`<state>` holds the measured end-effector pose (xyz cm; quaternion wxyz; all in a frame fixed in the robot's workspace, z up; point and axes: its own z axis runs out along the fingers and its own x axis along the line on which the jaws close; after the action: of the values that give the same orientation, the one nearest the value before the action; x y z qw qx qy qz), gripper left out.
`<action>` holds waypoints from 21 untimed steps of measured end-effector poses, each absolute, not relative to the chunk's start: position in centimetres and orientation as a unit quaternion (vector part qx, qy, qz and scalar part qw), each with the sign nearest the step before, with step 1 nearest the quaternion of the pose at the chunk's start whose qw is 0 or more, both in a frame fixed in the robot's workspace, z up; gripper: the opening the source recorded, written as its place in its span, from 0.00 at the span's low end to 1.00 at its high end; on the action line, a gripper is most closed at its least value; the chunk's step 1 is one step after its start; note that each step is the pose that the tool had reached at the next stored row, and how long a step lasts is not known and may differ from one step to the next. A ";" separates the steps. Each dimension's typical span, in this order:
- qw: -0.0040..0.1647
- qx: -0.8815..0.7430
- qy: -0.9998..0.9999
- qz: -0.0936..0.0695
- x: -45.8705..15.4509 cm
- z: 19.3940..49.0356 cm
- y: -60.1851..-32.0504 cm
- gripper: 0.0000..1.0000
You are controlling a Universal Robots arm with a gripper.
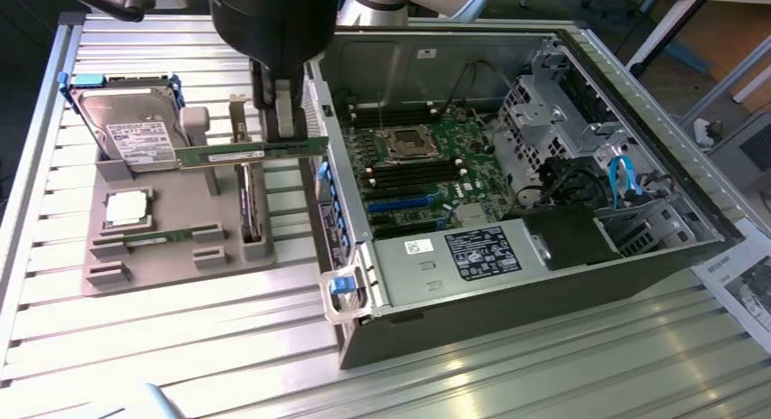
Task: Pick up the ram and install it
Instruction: 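Pick up the ram and move it above insertion slot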
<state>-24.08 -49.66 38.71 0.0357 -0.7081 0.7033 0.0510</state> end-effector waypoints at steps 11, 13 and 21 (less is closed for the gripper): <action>0.035 -0.708 0.703 0.053 -20.9 38.7 -50.1 0.12; 0.034 -0.708 0.703 0.053 -20.5 38.7 -50.2 0.12; 0.033 -0.708 0.703 0.055 -17.9 38.7 -50.5 0.12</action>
<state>-17.94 -50.46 38.71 0.0334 -0.7079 0.7034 0.0545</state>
